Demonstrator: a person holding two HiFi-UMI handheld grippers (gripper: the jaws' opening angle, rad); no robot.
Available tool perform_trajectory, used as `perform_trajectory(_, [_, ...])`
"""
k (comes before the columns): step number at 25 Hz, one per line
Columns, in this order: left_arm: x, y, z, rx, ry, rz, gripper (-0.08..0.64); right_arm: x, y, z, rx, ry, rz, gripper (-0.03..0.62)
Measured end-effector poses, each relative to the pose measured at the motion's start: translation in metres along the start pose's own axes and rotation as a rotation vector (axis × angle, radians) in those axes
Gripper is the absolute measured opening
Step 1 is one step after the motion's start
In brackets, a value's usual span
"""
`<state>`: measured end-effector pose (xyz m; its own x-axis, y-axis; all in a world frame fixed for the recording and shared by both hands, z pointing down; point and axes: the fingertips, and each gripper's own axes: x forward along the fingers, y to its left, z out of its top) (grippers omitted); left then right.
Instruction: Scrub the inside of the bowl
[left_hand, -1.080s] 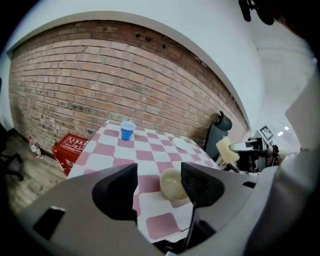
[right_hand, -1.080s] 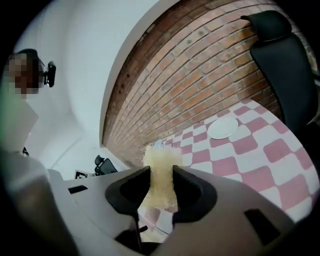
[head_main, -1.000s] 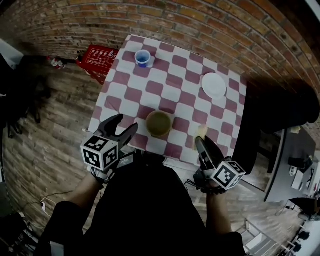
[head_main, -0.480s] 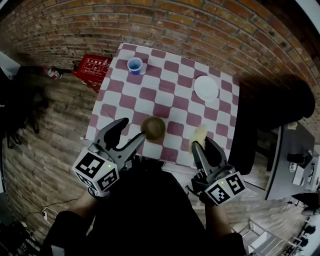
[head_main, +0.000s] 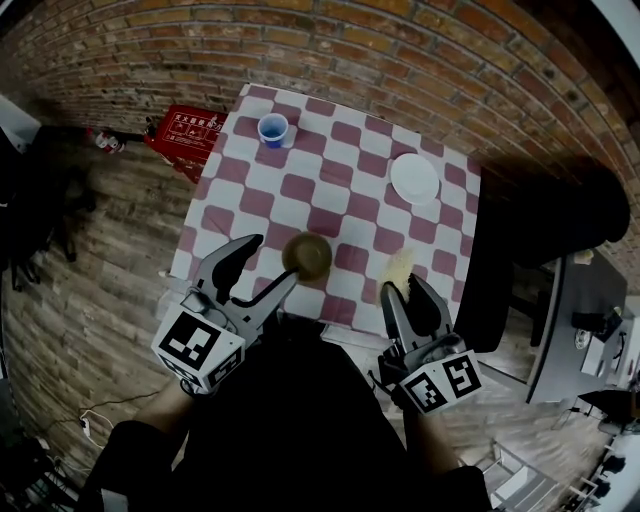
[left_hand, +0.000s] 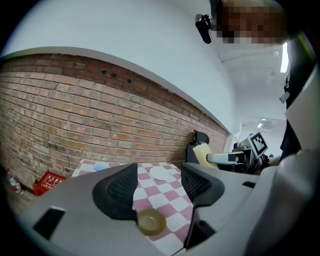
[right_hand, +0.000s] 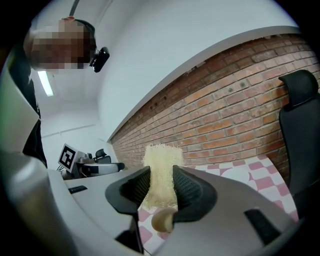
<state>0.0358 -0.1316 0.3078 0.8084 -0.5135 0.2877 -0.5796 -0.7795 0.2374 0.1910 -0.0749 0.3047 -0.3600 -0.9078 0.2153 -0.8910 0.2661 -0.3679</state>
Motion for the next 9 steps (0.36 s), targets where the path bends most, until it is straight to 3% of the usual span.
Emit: perform_trajectory(9, [0.0026, 0.0051, 0.0041, 0.021, 0.004, 0.003, 0.279, 0.0046, 0.0031, 0.0023, -0.013, 0.004, 0.011, 0.153])
